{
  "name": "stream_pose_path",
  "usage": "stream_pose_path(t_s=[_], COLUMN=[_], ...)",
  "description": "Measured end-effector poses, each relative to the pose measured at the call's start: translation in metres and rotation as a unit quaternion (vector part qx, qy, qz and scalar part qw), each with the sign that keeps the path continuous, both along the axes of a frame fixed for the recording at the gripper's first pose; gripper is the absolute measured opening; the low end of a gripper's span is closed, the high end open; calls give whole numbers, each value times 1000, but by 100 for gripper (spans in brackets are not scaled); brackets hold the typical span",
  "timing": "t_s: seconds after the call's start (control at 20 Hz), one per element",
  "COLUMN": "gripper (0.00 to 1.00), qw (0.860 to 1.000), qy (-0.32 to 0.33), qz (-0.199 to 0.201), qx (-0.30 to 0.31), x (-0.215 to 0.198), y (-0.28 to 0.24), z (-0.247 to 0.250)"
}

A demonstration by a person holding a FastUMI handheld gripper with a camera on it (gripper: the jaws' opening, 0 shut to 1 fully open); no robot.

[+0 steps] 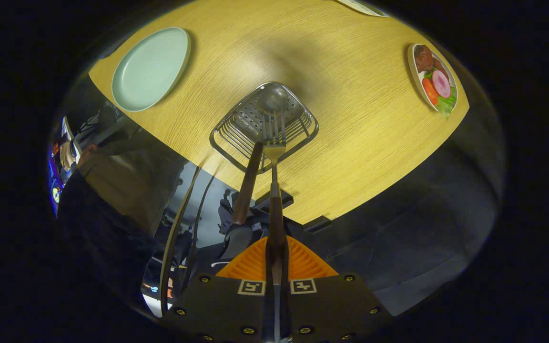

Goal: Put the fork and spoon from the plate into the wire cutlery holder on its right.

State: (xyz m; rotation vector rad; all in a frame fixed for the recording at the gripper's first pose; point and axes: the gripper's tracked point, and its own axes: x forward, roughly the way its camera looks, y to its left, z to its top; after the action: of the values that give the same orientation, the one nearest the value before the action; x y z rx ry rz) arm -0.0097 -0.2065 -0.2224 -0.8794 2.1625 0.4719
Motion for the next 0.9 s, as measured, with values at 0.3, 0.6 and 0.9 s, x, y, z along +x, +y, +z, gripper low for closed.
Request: stream_pose_path(t_s=[0.3, 0.6, 0.9], gripper=[5, 10, 12], qw=[1000, 999, 1000], qy=[17, 19, -11], qz=[-10, -10, -21], qx=[-21, -26, -2], x=[8, 16, 28], y=[4, 13, 17], z=[-14, -20, -19])
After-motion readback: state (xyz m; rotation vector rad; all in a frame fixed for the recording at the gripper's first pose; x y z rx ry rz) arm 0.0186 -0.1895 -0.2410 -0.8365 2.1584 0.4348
